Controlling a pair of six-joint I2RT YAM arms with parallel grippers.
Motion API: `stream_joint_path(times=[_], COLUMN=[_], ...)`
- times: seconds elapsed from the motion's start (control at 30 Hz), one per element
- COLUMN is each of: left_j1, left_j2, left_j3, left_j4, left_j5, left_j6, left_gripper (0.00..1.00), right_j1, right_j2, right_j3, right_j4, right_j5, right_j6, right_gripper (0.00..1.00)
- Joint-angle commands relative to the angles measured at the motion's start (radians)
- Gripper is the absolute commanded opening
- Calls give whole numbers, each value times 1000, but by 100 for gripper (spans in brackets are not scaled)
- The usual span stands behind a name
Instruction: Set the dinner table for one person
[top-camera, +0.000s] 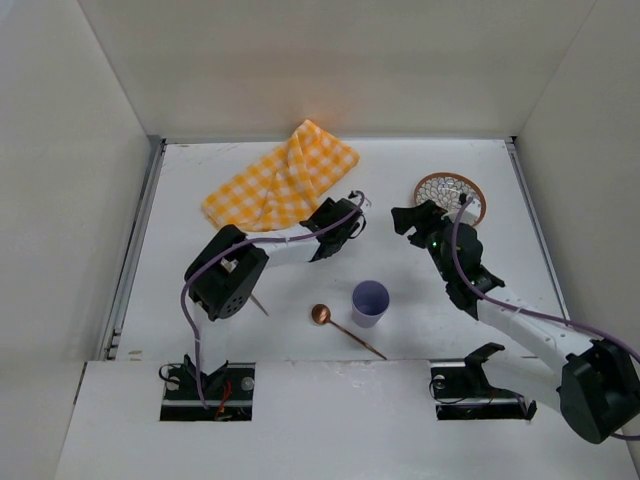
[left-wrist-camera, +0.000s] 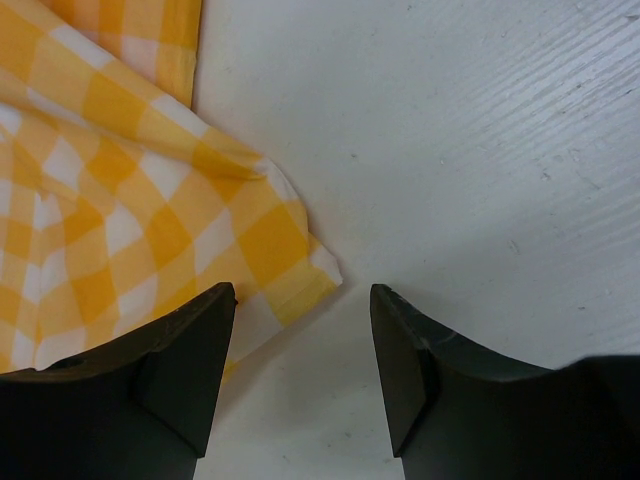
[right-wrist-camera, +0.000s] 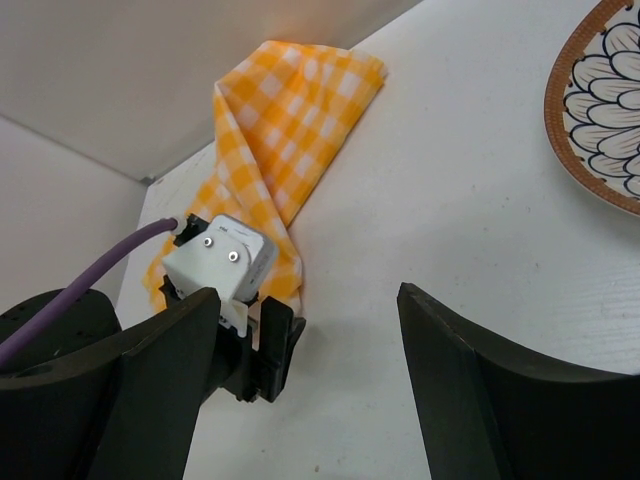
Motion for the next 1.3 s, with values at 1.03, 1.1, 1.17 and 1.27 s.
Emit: stream_joint_path(times=[1.03,1.1,1.17,1.27], left_j1=[37,55,83,159], left_j2=[63,65,33,-80], left_j3=[492,646,731,723], left_j4=[35,20,24,61], left_j5=[149,184,204,207], left_j6=[-96,-117,-148,-226], left_gripper=[6,6,6,6], right_j1=[-33,-33,-28,-27], right_j2=[-101,-101,-95,-74], right_j3=[-29,-27,-21,-8], right_j4=[36,36,36,36], right_j5=[-5,-5,-11,-21], right_j6=[19,15,9,-8], right_gripper=[78,78,78,79])
